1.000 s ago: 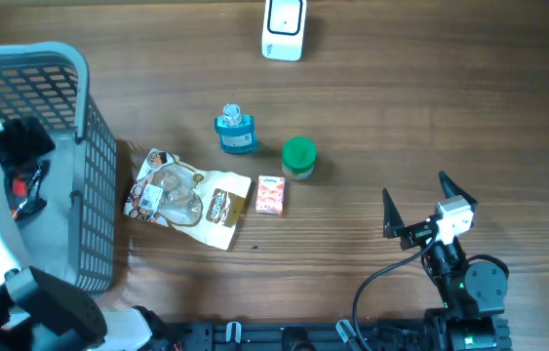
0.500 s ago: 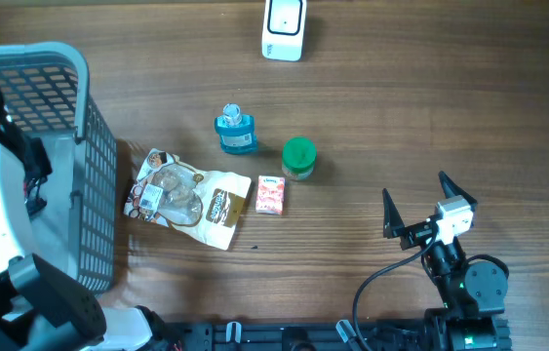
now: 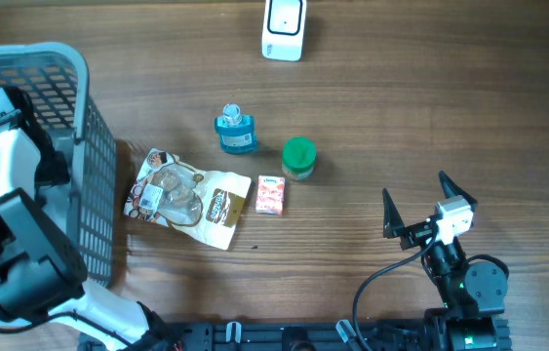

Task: Scan the item barcode
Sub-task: 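Reach the left gripper into the basket and grasp the black hex-wrench package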

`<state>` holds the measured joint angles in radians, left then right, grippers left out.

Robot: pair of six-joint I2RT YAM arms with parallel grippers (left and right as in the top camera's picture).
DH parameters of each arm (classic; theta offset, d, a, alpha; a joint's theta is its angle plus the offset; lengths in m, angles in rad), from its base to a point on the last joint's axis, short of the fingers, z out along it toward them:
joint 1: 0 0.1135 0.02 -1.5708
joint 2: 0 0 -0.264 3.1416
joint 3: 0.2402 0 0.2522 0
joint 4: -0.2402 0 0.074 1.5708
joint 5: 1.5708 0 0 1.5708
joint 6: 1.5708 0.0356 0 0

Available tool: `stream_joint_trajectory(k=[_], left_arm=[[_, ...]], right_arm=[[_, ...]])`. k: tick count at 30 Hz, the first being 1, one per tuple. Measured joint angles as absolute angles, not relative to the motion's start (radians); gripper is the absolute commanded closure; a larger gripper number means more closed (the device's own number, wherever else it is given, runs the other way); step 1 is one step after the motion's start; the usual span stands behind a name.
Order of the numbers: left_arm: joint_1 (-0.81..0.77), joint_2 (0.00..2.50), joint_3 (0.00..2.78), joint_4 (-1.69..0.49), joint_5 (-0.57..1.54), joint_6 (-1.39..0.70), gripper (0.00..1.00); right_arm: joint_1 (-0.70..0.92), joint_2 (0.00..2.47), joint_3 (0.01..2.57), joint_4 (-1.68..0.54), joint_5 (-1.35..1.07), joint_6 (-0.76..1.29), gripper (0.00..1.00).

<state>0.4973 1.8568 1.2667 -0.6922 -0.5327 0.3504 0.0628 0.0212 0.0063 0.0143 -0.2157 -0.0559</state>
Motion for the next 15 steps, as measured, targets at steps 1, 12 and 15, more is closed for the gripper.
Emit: stream_joint_trajectory(k=[1,12,15], left_arm=[[0.497,1.866,1.267,-0.686,-0.516,0.354,0.0],[0.53,1.886,1.267,-0.675,-0.448,0.364,0.39],[0.531,1.886,1.267,-0.669,-0.452,0.36,0.51]], right_arm=[[0.063,0.021,0.006,0.014,-0.215,-0.056,0.0],[0.063,0.021,0.006,0.014,-0.216,-0.056,0.0],[0.063,0.021,0.006,0.014,-0.216,-0.056,0.0]])
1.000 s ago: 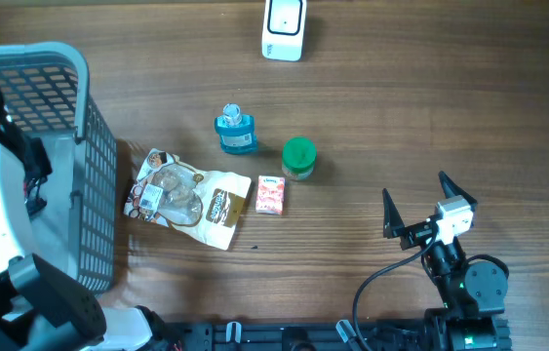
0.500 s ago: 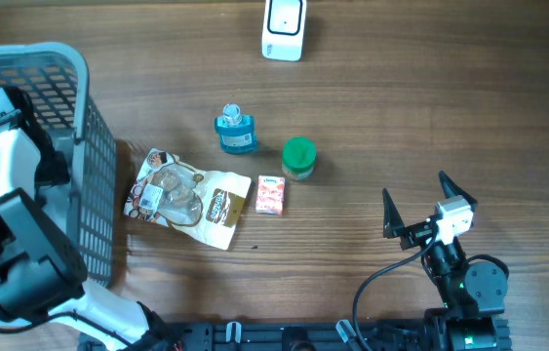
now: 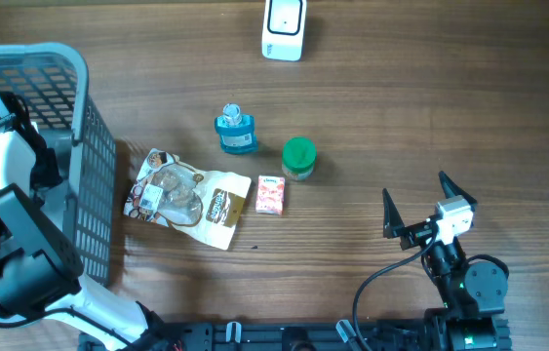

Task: Scan the item barcode
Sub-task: 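Reach the left gripper into the basket and grasp the black hex-wrench package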

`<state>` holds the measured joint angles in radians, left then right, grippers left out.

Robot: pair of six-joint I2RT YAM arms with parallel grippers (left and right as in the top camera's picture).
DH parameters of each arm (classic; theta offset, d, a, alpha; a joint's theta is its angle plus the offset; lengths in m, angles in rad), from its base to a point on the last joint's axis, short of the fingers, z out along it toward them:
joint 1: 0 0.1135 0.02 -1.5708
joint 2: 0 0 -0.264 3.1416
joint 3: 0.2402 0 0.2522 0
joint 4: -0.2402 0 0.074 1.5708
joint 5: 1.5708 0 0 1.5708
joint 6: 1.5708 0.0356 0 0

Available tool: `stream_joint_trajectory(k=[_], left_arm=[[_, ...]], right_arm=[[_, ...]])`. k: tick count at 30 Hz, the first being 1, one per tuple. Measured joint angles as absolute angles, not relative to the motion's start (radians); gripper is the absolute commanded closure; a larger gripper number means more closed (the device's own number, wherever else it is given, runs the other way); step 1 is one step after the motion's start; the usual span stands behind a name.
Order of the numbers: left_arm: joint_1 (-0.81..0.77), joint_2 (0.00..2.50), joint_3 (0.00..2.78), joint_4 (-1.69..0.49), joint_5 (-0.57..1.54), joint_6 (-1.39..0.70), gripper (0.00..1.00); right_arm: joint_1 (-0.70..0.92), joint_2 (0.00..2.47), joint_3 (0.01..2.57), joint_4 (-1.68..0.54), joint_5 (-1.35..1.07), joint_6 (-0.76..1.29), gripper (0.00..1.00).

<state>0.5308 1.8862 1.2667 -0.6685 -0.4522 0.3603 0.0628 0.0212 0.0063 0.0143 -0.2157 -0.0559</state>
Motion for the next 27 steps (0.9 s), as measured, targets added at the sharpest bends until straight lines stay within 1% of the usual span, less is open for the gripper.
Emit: stream_joint_trajectory(k=[1,3,5,6,7,9,12,24,27], left_arm=[[0.531,1.886,1.267,-0.669,-0.453,0.361,0.56],[0.531,1.886,1.267,-0.669,-0.46,0.361,0.58],[0.53,1.887,1.267,-0.669,-0.476,0.361,0.63],[0.531,1.887,1.267,-0.669,-0.483,0.364,0.69],[0.531,1.887,1.267,-0.669,-0.491,0.373,0.78],[0.531,1.887,1.267,-0.668,-0.506,0.391,0.9],[0.531,1.887,1.267,-0.665,-0.513,0.399,0.96],[0.521,1.884,1.267,-0.662,-0.527,0.383,0.96],[0.504,1.835,1.261,-0.667,-0.525,0.358,0.96]], right_arm=[[0.063,0.021,0.006,0.014,-0.216,-0.056,0.0],[0.063,0.021,0.006,0.014,-0.216,-0.056,0.0],[0.063,0.021,0.006,0.014,-0.215,-0.056,0.0],[0.063,0.021,0.006,0.014,-0.215,-0.056,0.0],[0.063,0.021,0.006,0.014,-0.216,-0.056,0.0],[0.063,0.021,0.006,0.014,-0.215,-0.056,0.0],[0.063,0.021,0.006,0.014,-0.215,-0.056,0.0],[0.063,0.021,0.006,0.014,-0.215,-0.056,0.0],[0.063,0.021,0.006,0.014,-0.216,-0.056,0.0]])
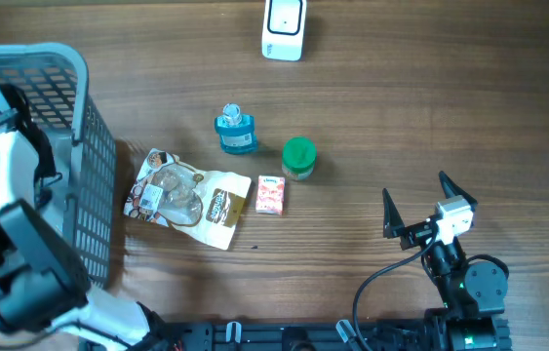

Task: Scan the item barcode
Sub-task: 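Reach the left gripper into the basket and grasp the black hex-wrench package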

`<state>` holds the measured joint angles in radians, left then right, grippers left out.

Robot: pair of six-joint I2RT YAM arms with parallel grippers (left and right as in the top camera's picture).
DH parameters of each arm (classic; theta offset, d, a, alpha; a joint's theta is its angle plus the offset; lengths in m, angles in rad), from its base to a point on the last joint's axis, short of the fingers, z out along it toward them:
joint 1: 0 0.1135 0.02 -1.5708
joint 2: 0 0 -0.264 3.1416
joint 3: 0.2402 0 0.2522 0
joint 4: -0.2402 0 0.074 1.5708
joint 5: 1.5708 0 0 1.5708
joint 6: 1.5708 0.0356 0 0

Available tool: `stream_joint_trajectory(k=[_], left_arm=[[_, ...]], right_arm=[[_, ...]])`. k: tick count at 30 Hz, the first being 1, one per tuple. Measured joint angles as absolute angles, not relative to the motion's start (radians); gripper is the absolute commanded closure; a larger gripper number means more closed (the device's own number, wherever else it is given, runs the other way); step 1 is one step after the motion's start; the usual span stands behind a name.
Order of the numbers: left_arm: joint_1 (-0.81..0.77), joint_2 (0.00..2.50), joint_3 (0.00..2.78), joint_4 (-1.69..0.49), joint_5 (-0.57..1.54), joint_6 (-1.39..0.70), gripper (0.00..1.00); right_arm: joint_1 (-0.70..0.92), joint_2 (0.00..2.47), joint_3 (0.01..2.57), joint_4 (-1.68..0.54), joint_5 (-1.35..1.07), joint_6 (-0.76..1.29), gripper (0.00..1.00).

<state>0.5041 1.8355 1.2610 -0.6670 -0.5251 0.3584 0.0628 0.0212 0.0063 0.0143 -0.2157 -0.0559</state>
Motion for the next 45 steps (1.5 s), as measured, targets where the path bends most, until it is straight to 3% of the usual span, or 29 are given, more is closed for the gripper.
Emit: stream_joint_trajectory(k=[6,9,10,11,12,14,17,26,30,31,36,37,40,41,45], left_arm=[[0.493,1.429,1.26,-0.72,-0.51,0.264,0.96],[0.493,1.317,1.26,-0.733,-0.49,0.227,0.47],[0.493,1.291,1.261,-0.748,-0.468,0.2,0.13],[0.493,1.29,1.261,-0.758,-0.455,0.189,0.0],[0.493,1.298,1.261,-0.768,-0.439,0.179,0.0],[0.493,1.359,1.261,-0.772,-0.416,0.169,0.02],[0.493,1.504,1.261,-0.79,-0.4,0.163,0.22],[0.494,1.84,1.26,-0.773,-0.466,0.171,0.23],[0.512,1.856,1.248,-0.705,-0.494,0.177,0.33],[0.522,1.856,1.232,-0.68,-0.498,0.178,0.36],[0.548,1.855,1.161,-0.609,-0.511,0.189,0.81],[0.547,1.855,1.157,-0.606,-0.512,0.199,0.85],[0.549,1.855,1.156,-0.597,-0.527,0.2,0.9],[0.549,1.855,1.156,-0.597,-0.528,0.2,0.96],[0.549,1.854,1.156,-0.595,-0.54,0.203,0.96]], right_arm=[[0.063,0.021,0.006,0.015,-0.216,-0.056,0.0],[0.063,0.021,0.006,0.015,-0.216,-0.056,0.0],[0.063,0.021,0.006,0.014,-0.215,-0.056,0.0],[0.063,0.021,0.006,0.014,-0.216,-0.056,0.0],[0.063,0.021,0.006,0.014,-0.216,-0.056,0.0],[0.063,0.021,0.006,0.014,-0.216,-0.056,0.0],[0.063,0.021,0.006,0.014,-0.216,-0.056,0.0],[0.063,0.021,0.006,0.014,-0.215,-0.056,0.0],[0.063,0.021,0.006,0.014,-0.215,-0.056,0.0],[0.063,0.021,0.006,0.014,-0.216,-0.056,0.0],[0.063,0.021,0.006,0.014,-0.216,-0.056,0.0],[0.063,0.021,0.006,0.014,-0.216,-0.056,0.0],[0.063,0.021,0.006,0.014,-0.215,-0.056,0.0],[0.063,0.021,0.006,0.015,-0.215,-0.056,0.0],[0.063,0.021,0.006,0.014,-0.215,-0.056,0.0]])
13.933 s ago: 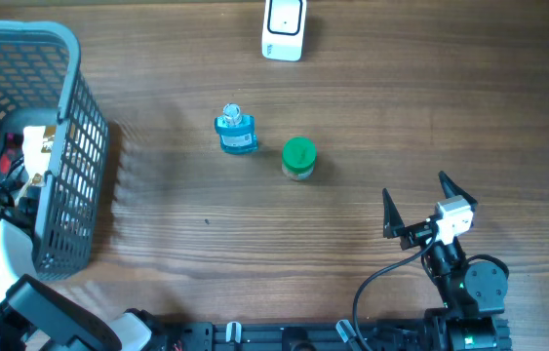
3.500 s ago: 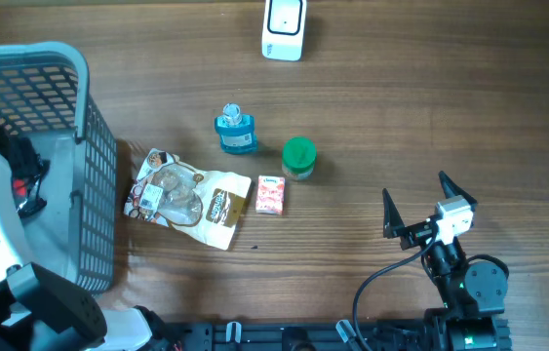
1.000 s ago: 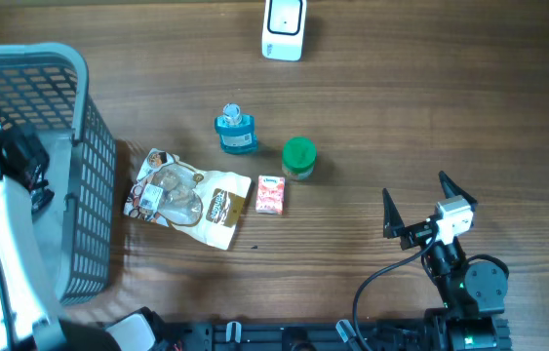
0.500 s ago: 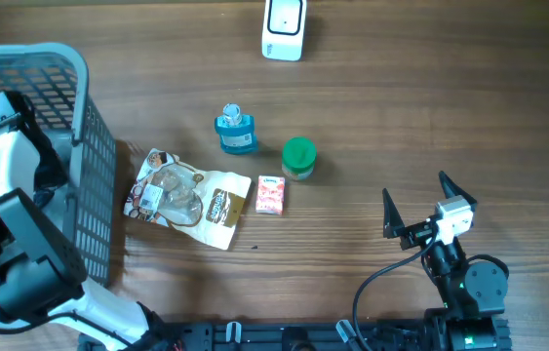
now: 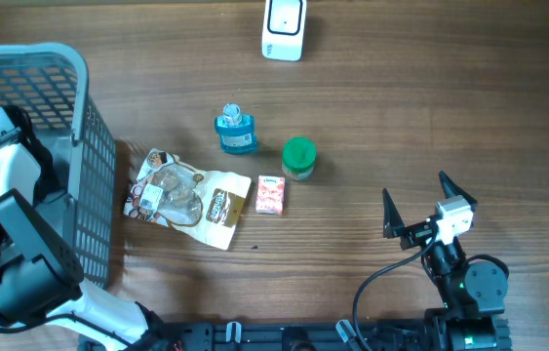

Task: Scan the item barcode
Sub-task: 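Reach the left gripper into the basket and grasp the black hex-wrench package, then lift the hex-wrench package out of the basket toward the scanner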

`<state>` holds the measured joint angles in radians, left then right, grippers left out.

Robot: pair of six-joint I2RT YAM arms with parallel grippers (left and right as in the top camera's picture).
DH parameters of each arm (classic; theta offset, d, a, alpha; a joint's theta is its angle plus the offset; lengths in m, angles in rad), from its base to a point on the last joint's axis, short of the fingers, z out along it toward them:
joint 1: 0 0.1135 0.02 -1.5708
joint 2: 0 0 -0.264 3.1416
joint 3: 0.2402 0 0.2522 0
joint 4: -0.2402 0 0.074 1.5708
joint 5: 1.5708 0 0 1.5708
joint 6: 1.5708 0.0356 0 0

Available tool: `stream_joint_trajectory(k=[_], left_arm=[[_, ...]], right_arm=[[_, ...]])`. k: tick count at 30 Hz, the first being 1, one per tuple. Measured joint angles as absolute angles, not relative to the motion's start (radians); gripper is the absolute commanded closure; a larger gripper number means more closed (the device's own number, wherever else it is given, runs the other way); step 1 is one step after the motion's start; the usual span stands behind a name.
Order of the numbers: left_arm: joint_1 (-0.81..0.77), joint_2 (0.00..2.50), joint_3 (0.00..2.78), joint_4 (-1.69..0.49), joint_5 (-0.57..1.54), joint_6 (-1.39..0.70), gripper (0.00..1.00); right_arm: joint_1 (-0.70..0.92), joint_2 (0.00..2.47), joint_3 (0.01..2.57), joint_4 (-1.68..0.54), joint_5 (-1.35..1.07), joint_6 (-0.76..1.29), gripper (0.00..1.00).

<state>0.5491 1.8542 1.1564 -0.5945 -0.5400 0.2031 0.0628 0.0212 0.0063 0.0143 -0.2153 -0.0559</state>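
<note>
The white barcode scanner [image 5: 283,29] stands at the far edge of the table. Mid-table lie a blue bottle [image 5: 236,131], a green-lidded jar [image 5: 299,157], a small pink pack [image 5: 271,194] and a crumpled snack bag [image 5: 188,196]. My left arm [image 5: 6,161] reaches down inside the grey basket [image 5: 77,68]. Its fingers are hidden under the wrist, so what they hold does not show. My right gripper [image 5: 418,202] rests open and empty near the front right, well apart from the items.
The tall mesh basket fills the left side, its right wall close to the snack bag. The right arm's base [image 5: 471,285] and cable sit at the front edge.
My left wrist has shifted a little toward the front inside the basket. The items on the table and the right arm have not moved.
At every earlier moment my left arm was down in the basket, its wrist only shifting slightly from one to the other, and it now sits a bit nearer the front. The right gripper stayed open at rest and the table items kept their places.
</note>
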Motion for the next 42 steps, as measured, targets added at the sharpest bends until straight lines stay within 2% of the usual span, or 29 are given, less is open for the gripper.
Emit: stream_joint_trajectory(k=[5,12,16,20,23,28,31,35,37,42], left_arm=[[0.543,1.789,1.155,-0.614,-0.519,0.164,0.96],[0.537,1.393,1.155,-0.688,-0.482,0.115,0.96],[0.528,1.119,1.155,-0.757,-0.279,0.031,0.96],[0.421,0.894,1.155,-0.749,-0.097,-0.061,0.96],[0.27,0.762,1.155,-0.761,-0.031,-0.117,0.96],[-0.001,0.763,1.156,-0.834,-0.001,-0.2,0.96],[-0.181,0.836,1.156,-0.849,0.007,-0.228,0.96],[-0.342,0.957,1.155,-0.83,0.056,-0.25,0.96],[-0.426,1.072,1.151,-0.712,0.21,-0.251,0.96],[-0.44,1.142,1.143,-0.358,0.583,-0.258,0.96]], right_arm=[[0.063,0.021,0.006,0.014,-0.216,-0.056,0.0],[0.063,0.021,0.006,0.015,-0.215,-0.056,0.0],[0.063,0.021,0.006,0.015,-0.216,-0.056,0.0],[0.063,0.021,0.006,0.014,-0.215,-0.056,0.0],[0.063,0.021,0.006,0.015,-0.216,-0.056,0.0],[0.063,0.021,0.006,0.014,-0.216,-0.056,0.0],[0.063,0.021,0.006,0.014,-0.215,-0.056,0.0],[0.063,0.021,0.006,0.014,-0.216,-0.056,0.0],[0.063,0.022,0.006,0.015,-0.215,-0.056,0.0],[0.063,0.02,0.006,0.014,-0.216,-0.056,0.0]])
